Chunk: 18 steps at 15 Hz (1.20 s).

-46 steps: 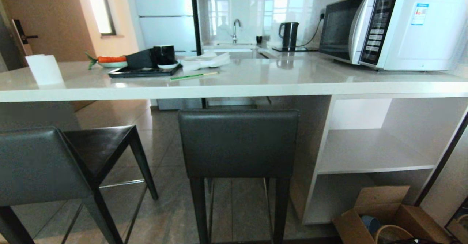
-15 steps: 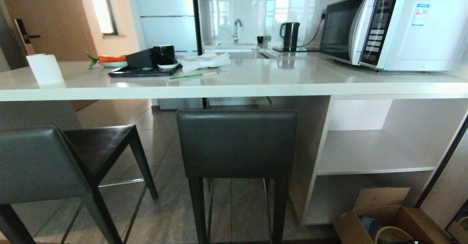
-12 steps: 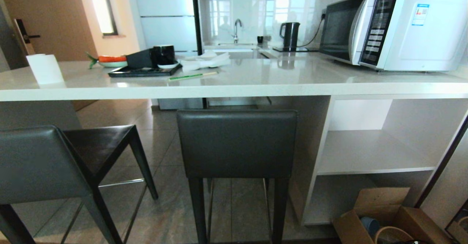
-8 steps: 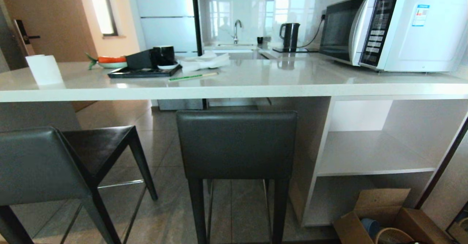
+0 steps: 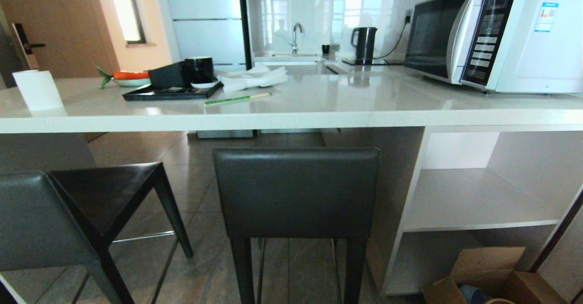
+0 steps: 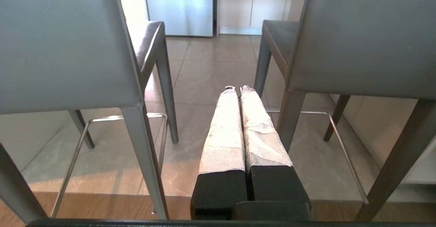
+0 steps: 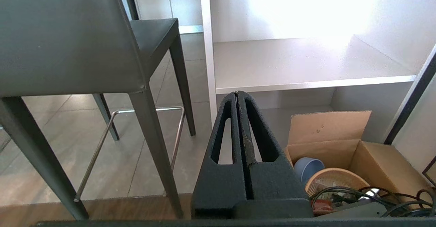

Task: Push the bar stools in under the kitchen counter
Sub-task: Pull the gray chair out from under the dining table

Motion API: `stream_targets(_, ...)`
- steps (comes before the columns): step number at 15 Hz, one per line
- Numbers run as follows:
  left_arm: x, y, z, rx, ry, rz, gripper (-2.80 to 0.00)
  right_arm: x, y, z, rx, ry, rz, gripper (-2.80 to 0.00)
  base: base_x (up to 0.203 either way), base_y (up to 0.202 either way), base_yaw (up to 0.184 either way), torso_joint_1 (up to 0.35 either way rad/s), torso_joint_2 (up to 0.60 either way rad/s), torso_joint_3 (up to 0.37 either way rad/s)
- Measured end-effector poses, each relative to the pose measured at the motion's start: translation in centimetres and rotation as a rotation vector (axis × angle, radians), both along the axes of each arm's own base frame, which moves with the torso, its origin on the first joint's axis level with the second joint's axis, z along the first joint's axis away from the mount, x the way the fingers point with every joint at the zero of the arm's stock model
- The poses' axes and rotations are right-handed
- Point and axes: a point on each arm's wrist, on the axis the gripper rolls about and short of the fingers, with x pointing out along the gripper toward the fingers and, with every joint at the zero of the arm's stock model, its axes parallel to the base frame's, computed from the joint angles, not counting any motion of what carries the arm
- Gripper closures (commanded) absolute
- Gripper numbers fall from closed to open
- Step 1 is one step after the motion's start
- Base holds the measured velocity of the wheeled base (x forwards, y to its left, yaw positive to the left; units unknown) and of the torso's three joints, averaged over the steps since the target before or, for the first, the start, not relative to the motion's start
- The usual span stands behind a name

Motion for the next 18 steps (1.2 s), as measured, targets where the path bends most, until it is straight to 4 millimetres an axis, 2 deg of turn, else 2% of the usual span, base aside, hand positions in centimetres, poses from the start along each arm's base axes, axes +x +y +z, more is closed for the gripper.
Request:
stream_targets(16, 0.00, 0.00, 0.00, 0.001, 0.000, 0.004, 0.00, 0.00, 0.01, 0.08, -0.035, -0.007, 0.006, 0.00, 0.000, 0.000, 0.000, 0.000, 0.00, 0.000)
stream_targets(18, 0.00, 0.00, 0.02, 0.012, -0.001, 0.003, 0.00, -0.16, 0.04, 0.61, -0.033, -0.024, 0.016, 0.00, 0.000, 0.000, 0.000, 0.000, 0.00, 0.000)
